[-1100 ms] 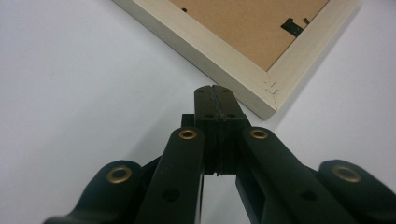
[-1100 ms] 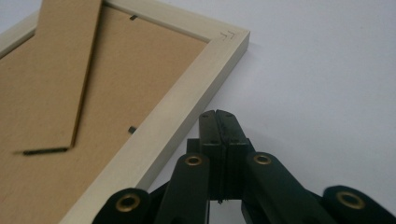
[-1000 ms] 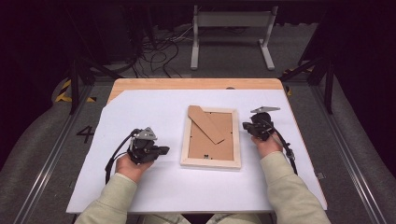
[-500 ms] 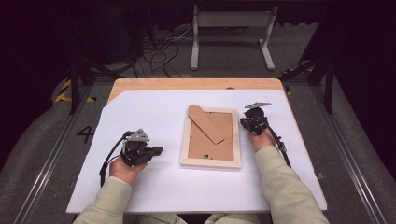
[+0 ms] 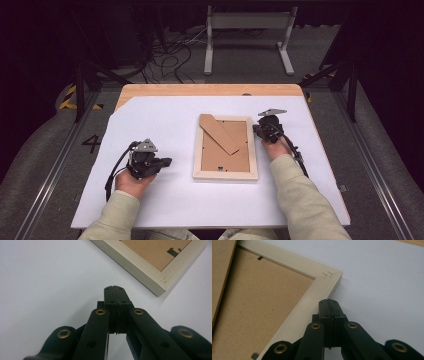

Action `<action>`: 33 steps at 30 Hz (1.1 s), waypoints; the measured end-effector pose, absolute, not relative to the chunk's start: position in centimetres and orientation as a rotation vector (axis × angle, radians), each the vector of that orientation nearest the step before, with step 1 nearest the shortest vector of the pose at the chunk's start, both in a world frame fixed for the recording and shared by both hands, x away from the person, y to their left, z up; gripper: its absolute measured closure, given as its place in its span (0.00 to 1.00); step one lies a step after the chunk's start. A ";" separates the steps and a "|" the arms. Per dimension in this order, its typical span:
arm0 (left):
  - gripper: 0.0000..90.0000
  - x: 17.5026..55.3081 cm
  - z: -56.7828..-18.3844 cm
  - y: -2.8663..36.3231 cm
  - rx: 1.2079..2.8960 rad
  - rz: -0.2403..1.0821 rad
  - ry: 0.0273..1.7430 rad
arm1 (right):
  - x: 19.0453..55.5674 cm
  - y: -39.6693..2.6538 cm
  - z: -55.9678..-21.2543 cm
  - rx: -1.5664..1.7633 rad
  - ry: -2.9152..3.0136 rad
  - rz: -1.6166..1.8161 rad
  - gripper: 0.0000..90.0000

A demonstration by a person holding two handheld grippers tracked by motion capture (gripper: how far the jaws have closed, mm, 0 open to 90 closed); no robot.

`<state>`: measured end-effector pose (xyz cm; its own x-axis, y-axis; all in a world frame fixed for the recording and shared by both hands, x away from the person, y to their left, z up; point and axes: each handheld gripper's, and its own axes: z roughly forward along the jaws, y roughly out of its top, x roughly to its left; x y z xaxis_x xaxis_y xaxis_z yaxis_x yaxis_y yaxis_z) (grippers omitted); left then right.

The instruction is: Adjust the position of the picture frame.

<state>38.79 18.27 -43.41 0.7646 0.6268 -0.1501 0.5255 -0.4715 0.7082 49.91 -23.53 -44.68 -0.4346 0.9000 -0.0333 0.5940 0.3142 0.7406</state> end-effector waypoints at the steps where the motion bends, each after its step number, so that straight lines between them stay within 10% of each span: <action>1: 0.99 38.8 -43.4 18.2 2.173 0.162 0.862 | 49.9 -23.4 -44.7 1.326 2.142 0.921 1.00; 33: 0.99 37.8 -43.1 17.5 2.246 0.030 0.716 | 42.7 -19.5 -41.5 0.966 2.355 1.174 1.00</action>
<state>37.78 17.55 -43.09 0.8422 0.5030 -0.1940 0.4852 -0.5505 0.6794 42.74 -19.52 -41.52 -0.7123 0.7019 0.0015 0.4237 0.4282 0.7982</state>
